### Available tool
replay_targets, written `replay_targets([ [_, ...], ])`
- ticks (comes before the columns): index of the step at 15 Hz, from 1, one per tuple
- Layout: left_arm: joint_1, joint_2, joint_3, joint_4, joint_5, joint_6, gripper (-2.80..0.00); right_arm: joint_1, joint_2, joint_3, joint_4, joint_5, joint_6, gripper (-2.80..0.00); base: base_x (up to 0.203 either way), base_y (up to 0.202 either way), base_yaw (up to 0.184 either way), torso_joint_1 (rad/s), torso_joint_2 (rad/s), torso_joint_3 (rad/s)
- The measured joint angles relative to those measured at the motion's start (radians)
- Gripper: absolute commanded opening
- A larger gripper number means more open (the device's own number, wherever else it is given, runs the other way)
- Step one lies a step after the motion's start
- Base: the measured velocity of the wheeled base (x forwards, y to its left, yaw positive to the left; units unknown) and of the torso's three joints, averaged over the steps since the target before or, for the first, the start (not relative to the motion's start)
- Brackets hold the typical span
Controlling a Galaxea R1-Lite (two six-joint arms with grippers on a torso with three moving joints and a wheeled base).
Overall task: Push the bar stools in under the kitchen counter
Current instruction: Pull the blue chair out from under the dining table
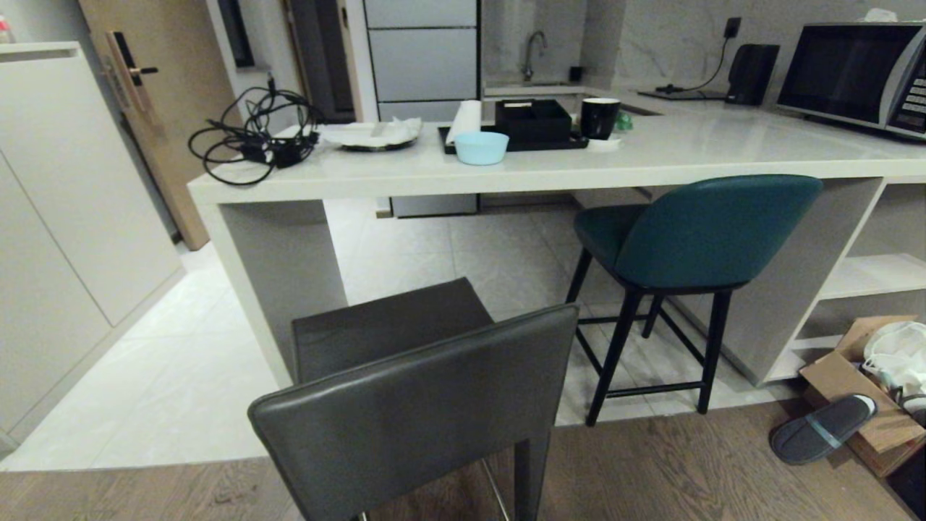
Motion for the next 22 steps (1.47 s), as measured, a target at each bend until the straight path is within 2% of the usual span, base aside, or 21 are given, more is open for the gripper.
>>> replay_targets([
  [5, 0.0, 0.0, 0.0, -0.003, 0.036, -0.078, -2.8, 0.0, 0.0, 0.0, 0.002, 0.001, 0.004, -2.8, 0.0, 0.0, 0.0, 0.0, 0.0, 0.0],
  [12, -0.001, 0.0, 0.0, -0.008, 0.033, -0.08, -2.8, 0.0, 0.0, 0.0, 0.002, -0.01, 0.028, -2.8, 0.0, 0.0, 0.0, 0.0, 0.0, 0.0],
  [17, -0.001, 0.0, 0.0, -0.007, 0.028, -0.068, -2.8, 0.0, 0.0, 0.0, 0.001, -0.038, 0.072, -2.8, 0.0, -0.171, -0.002, 0.003, 0.0, 0.003],
  [22, -0.001, 0.0, 0.0, -0.006, 0.034, -0.07, -2.8, 0.0, 0.0, 0.0, 0.001, -0.037, 0.068, -2.8, 0.0, -0.198, 0.001, 0.001, 0.0, 0.001],
])
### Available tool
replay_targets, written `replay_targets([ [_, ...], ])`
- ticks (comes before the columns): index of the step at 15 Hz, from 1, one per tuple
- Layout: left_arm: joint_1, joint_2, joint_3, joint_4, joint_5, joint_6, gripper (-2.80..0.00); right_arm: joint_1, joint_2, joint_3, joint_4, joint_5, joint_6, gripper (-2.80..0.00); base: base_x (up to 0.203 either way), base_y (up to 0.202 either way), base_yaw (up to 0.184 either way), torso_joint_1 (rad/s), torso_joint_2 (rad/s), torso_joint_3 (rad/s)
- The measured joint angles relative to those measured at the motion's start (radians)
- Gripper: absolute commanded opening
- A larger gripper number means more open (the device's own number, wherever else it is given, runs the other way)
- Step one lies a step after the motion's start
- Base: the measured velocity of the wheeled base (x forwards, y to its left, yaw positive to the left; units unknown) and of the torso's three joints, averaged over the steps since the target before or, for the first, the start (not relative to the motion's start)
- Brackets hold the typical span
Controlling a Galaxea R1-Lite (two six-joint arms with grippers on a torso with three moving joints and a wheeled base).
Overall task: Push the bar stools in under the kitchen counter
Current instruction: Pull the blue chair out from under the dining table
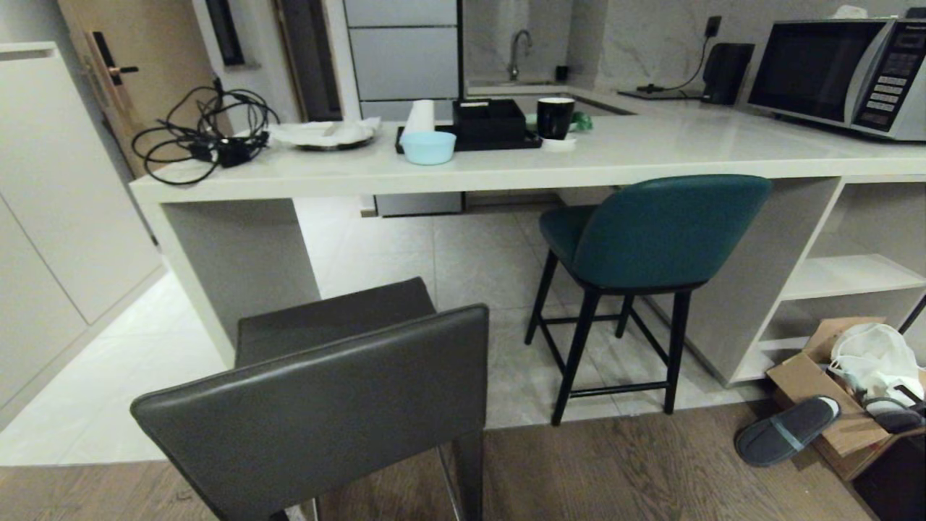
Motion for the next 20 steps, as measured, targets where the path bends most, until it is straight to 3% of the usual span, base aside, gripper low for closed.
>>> replay_targets([
  [20, 0.0, 0.0, 0.0, -0.002, 0.002, -0.028, -2.8, 0.0, 0.0, 0.0, 0.0, -0.003, -0.006, -2.8, 0.0, -0.195, 0.002, 0.003, 0.0, 0.002],
])
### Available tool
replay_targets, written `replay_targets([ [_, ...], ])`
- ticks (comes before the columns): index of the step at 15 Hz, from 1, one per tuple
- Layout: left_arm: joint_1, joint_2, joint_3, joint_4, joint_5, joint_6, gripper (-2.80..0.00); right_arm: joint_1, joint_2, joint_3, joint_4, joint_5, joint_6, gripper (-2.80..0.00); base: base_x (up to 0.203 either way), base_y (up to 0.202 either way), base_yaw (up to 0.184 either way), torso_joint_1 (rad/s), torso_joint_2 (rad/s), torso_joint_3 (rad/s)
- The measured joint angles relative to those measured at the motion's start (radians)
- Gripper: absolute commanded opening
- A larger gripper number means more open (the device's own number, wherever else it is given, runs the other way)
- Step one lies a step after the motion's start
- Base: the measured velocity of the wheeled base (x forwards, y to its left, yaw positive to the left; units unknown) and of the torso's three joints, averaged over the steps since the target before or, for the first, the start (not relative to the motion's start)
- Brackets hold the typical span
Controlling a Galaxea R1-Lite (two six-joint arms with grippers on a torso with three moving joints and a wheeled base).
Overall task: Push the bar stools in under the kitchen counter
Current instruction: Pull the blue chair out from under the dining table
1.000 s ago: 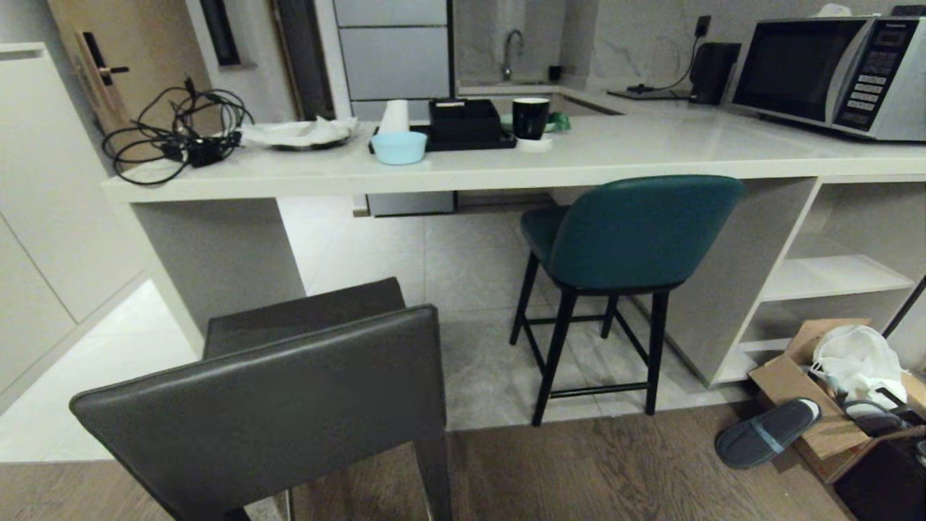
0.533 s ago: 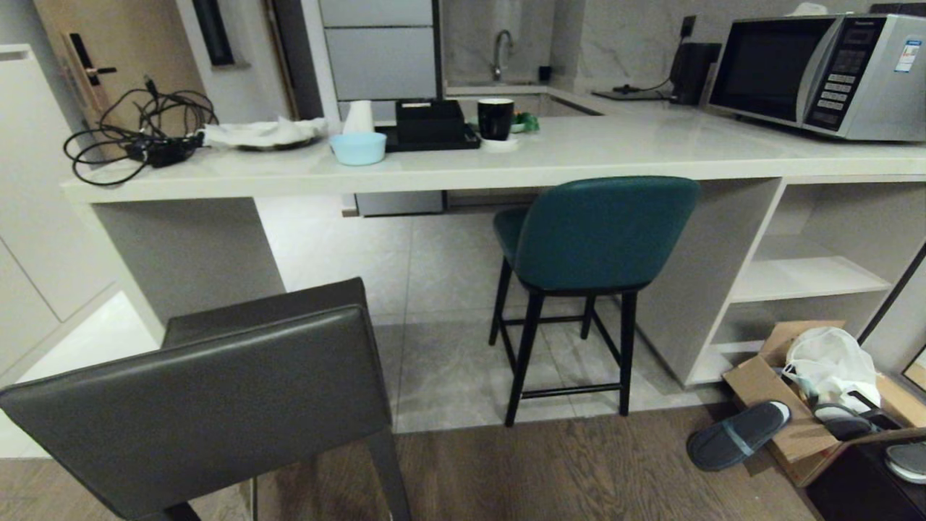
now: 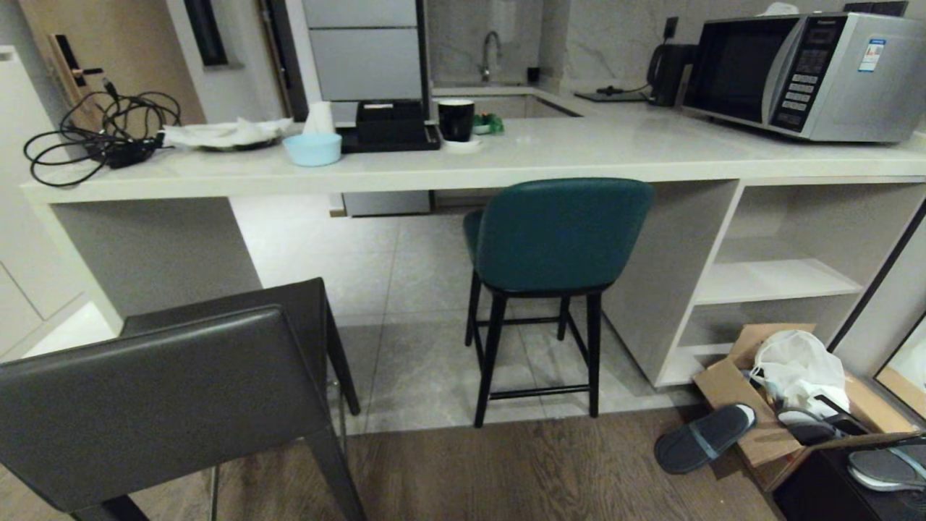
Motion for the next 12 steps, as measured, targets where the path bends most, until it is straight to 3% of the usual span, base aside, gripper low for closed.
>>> replay_targets([
  [12, 0.0, 0.0, 0.0, 0.0, 0.0, -0.008, -2.8, 0.0, 0.0, 0.0, 0.001, 0.003, -0.001, -2.8, 0.0, -0.194, 0.003, 0.001, 0.0, 0.002],
])
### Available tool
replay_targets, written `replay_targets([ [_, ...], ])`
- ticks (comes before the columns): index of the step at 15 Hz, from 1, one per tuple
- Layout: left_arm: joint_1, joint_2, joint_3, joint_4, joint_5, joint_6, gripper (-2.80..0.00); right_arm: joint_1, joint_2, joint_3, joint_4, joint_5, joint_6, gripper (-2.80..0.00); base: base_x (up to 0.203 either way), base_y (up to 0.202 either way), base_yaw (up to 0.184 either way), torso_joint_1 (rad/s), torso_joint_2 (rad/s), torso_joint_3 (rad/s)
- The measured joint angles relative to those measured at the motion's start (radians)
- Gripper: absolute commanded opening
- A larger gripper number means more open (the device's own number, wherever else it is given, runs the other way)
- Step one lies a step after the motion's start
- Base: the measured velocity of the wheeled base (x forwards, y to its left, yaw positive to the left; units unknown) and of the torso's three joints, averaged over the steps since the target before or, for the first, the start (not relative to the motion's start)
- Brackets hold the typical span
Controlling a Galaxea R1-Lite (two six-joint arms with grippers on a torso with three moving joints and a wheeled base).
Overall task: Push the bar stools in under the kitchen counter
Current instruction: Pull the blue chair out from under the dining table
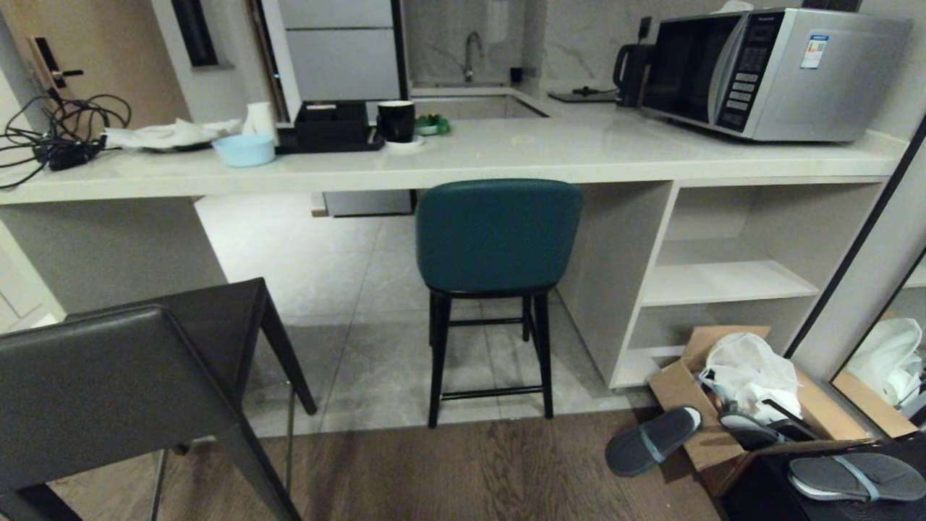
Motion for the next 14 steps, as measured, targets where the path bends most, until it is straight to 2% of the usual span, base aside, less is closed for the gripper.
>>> replay_targets([
  [4, 0.0, 0.0, 0.0, 0.0, 0.0, 0.0, -2.8, 0.0, 0.0, 0.0, 0.002, 0.004, -0.01, -2.8, 0.0, -0.188, 0.001, 0.003, 0.0, 0.001],
  [6, 0.001, 0.0, 0.0, 0.0, 0.0, 0.0, -2.8, 0.0, 0.0, 0.0, 0.002, 0.002, -0.008, -2.8, 0.0, -0.096, 0.001, 0.001, 0.0, 0.006],
  [10, 0.0, 0.0, 0.0, 0.0, 0.0, 0.0, -2.8, 0.0, 0.0, 0.0, 0.003, 0.008, -0.03, -2.8, 0.0, 0.0, 0.0, 0.0, 0.0, 0.0],
  [14, -0.001, 0.0, 0.0, 0.0, 0.001, -0.001, -2.8, 0.0, 0.0, 0.0, 0.004, 0.012, -0.048, -2.8, 0.169, 0.0, -0.001, 0.003, 0.0, 0.0],
])
